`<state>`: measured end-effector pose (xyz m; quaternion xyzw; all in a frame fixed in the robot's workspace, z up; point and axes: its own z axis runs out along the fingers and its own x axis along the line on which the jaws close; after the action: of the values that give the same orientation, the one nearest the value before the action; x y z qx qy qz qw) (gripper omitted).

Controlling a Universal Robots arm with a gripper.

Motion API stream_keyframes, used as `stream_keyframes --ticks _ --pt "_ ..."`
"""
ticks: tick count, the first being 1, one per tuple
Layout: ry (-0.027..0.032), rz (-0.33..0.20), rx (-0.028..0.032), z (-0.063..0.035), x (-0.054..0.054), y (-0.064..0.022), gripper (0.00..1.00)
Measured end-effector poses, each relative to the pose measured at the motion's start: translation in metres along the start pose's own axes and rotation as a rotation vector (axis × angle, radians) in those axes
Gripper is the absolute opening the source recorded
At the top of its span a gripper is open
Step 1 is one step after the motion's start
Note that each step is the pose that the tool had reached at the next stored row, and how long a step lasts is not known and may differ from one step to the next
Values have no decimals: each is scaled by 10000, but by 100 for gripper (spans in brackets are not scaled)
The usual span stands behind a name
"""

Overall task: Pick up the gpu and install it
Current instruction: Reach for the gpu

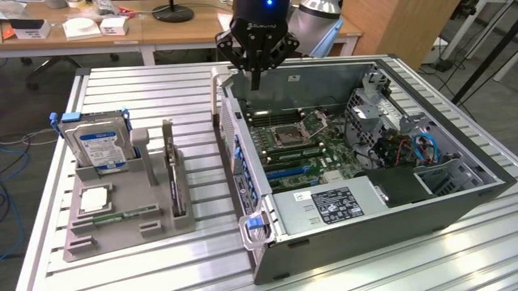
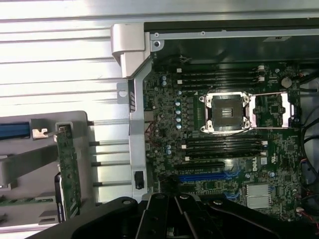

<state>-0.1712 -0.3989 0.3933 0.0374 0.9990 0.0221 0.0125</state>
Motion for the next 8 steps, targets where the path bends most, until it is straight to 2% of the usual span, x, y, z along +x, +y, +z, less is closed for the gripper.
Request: stream_keyframes --ticks 8 --pt "0 1 0 -3 103 -7 11"
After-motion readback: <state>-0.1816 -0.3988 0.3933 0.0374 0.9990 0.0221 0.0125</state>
